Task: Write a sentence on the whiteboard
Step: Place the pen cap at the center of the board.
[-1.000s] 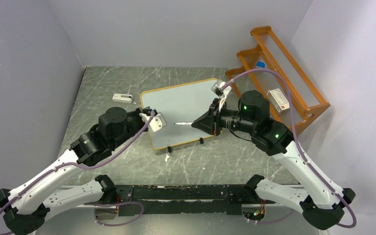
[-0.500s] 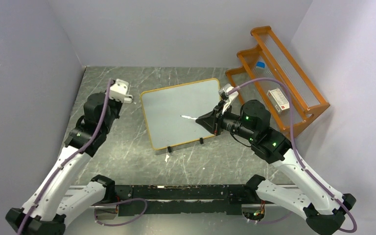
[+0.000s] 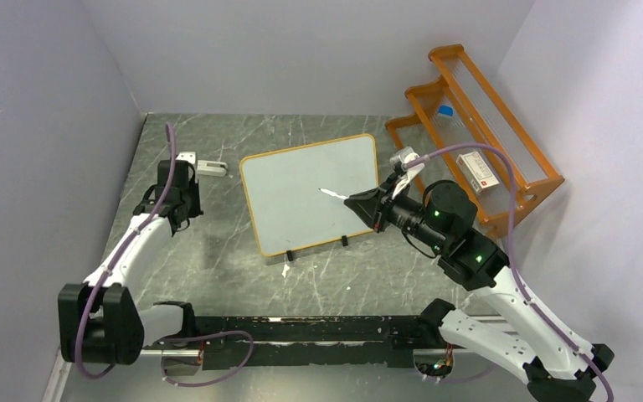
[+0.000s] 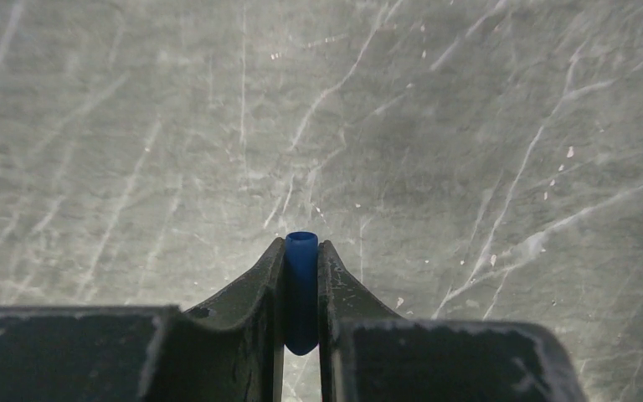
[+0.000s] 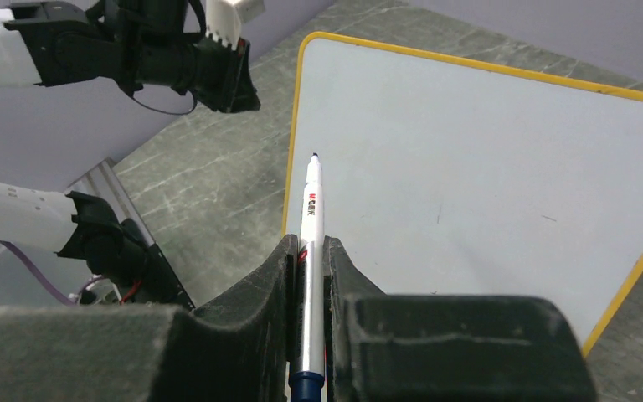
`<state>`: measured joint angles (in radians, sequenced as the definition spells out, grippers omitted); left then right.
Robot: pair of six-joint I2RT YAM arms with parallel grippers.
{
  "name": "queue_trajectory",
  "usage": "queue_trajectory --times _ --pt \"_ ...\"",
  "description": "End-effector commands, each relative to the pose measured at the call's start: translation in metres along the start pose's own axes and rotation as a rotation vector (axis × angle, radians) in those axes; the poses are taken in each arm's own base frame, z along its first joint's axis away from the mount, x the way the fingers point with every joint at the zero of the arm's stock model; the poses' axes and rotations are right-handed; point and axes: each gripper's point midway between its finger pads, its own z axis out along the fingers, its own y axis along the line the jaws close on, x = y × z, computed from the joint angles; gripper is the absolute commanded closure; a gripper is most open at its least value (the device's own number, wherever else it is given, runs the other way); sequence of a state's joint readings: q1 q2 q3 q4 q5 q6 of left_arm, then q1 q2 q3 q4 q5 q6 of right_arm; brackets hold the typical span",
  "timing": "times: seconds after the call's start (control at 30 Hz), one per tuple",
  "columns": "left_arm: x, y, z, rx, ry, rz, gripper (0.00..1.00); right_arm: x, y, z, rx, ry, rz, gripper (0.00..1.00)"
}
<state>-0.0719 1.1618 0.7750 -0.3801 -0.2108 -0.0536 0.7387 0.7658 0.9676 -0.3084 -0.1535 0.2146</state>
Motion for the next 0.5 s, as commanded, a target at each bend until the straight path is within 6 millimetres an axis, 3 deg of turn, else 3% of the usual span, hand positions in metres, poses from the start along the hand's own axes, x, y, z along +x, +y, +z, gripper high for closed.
queue_trajectory --times 0.0,0.17,0.33,0.47 --pt "0.010 -0.013 0.021 0.079 0.040 -0.088 0.94 -0.005 -0.008 -0.004 0.038 -0.037 -0.026 1.00" --pt "0.039 -0.022 0.045 0.134 0.155 -0.106 0.92 -0.003 -0.010 -0.006 0.050 -0.040 -0.025 1.00" --pt "0.064 -0.015 0.056 0.115 0.257 -0.117 0.88 -0.003 -0.013 -0.007 0.065 -0.044 -0.027 1.00" --pt "0.070 -0.018 0.059 0.123 0.292 -0.125 0.74 -0.001 -0.014 -0.006 0.066 -0.038 -0.026 1.00"
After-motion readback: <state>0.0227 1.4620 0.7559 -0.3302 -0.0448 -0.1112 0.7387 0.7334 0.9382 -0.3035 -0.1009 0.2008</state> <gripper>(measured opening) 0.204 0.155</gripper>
